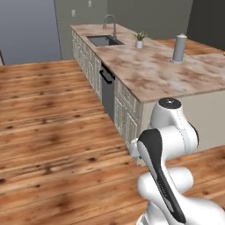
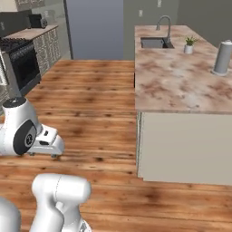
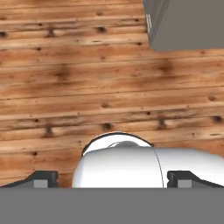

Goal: Retrieve the butter from the fridge and place it on a plate on the dining table. Then retrieve the butter knife by the fridge and place it near the plate.

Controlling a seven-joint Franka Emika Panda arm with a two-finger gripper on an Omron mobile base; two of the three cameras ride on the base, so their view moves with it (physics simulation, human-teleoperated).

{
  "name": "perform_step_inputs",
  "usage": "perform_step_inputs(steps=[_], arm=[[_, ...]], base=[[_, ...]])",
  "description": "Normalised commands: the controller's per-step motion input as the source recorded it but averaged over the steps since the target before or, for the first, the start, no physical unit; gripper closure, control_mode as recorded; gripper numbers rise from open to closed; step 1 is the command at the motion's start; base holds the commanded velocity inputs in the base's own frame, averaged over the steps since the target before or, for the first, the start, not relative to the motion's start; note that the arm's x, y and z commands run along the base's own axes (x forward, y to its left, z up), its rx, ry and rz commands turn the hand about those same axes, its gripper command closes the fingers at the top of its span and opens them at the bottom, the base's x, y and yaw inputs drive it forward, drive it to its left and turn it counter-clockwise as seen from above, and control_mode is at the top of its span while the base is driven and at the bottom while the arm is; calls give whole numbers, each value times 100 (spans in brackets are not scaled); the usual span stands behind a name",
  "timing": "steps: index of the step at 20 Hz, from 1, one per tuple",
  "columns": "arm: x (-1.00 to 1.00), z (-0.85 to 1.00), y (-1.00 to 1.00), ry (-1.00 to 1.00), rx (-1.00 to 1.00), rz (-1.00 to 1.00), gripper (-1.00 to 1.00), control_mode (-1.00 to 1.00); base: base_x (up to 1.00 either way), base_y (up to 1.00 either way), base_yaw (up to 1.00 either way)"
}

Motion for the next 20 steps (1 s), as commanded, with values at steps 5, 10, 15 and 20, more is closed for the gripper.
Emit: perform_step_inputs(steps=[5, 10, 15, 20], arm=[[0, 0, 0, 0, 0, 0, -100, 100], [0, 0, 0, 0, 0, 0, -100, 100], [0, 0, 0, 0, 0, 0, -100, 100], [0, 0, 0, 0, 0, 0, -100, 100]], base=[[94, 39, -11], [80, 60, -13], [79, 67, -13], [92, 67, -9]])
